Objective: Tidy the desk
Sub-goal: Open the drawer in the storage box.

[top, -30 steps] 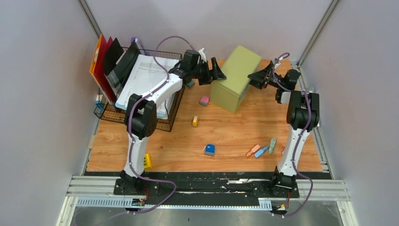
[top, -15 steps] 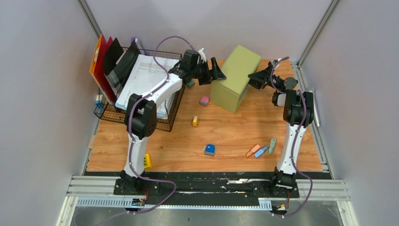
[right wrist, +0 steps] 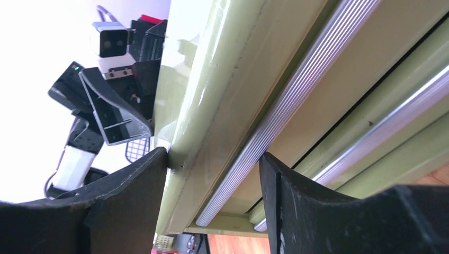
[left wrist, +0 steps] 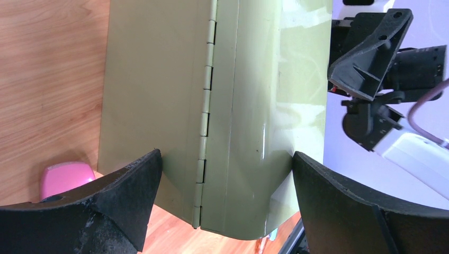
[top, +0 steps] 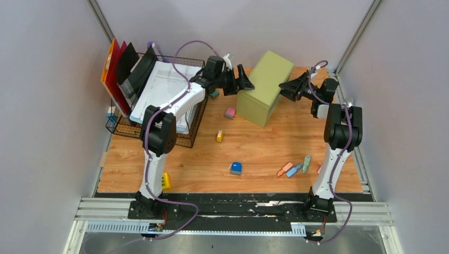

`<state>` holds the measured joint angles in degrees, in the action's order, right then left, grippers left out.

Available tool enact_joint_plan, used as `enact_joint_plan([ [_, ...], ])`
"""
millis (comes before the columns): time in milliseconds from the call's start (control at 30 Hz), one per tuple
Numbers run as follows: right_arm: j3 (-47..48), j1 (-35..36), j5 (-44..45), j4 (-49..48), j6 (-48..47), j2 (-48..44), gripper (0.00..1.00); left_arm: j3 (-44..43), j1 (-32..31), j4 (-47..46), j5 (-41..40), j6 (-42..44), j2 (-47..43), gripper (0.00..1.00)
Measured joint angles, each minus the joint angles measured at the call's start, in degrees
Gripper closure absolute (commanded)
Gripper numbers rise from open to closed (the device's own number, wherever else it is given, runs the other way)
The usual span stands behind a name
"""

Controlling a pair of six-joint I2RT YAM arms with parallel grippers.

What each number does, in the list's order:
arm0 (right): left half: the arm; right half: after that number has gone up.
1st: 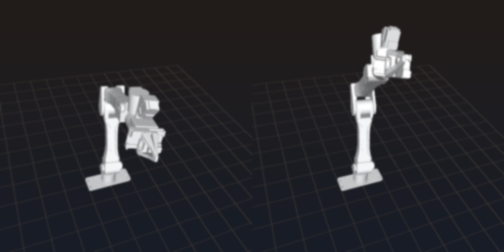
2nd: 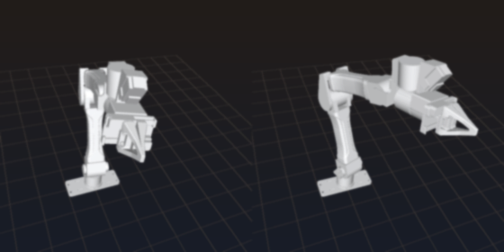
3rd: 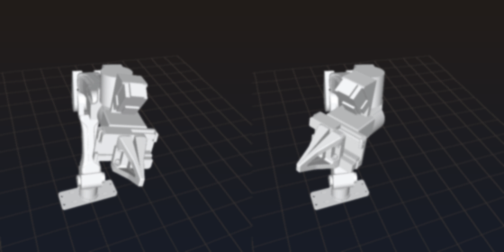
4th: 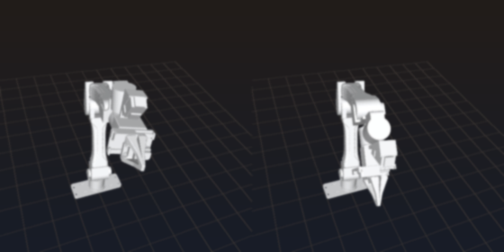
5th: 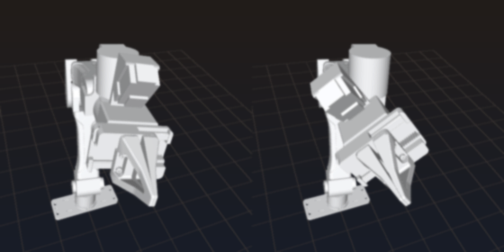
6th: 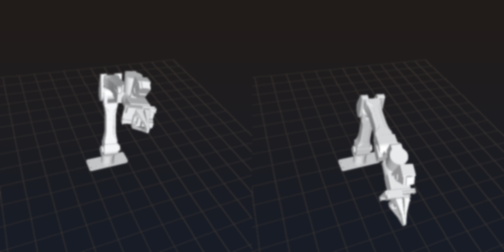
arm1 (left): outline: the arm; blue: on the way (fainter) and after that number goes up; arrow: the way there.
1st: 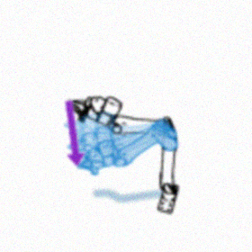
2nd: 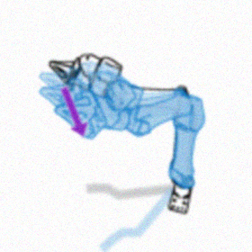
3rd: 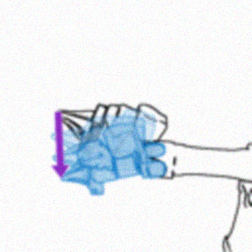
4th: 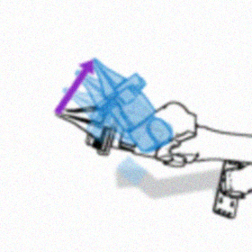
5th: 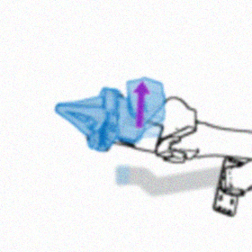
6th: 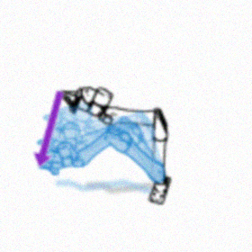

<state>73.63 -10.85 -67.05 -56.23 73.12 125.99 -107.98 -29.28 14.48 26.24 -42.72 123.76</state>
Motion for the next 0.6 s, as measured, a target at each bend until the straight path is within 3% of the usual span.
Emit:
enact_joint_plan([
  [133,-0.57,-0.09,2.23,15.04,-11.26,-5.11,1.00,-0.09,0.00,0.20,-0.11,0.00,0.00,0.04],
  [167,-0.57,-0.09,2.62,17.11,-12.81,-5.81,0.93,-0.13,0.00,0.24,-0.13,0.00,0.00,0.04],
  [267,-0.22,-0.33,3.72,21.11,-17.73,-7.67,0.57,-0.20,0.00,0.35,-0.17,0.02,0.00,0.04],
  [300,0.28,-0.44,3.93,21.86,-18.84,-7.89,0.50,-0.20,0.00,0.35,-0.17,0.02,0.00,0.04],
  [433,1.01,-0.61,4.50,22.47,-20.11,-7.87,0.39,-0.20,0.00,0.37,-0.17,0.02,0.00,0.04],
  [600,4.00,-0.57,5.60,22.99,-20.63,-5.20,0.33,-0.20,0.00,0.37,-0.17,0.02,0.00,0.04],
])
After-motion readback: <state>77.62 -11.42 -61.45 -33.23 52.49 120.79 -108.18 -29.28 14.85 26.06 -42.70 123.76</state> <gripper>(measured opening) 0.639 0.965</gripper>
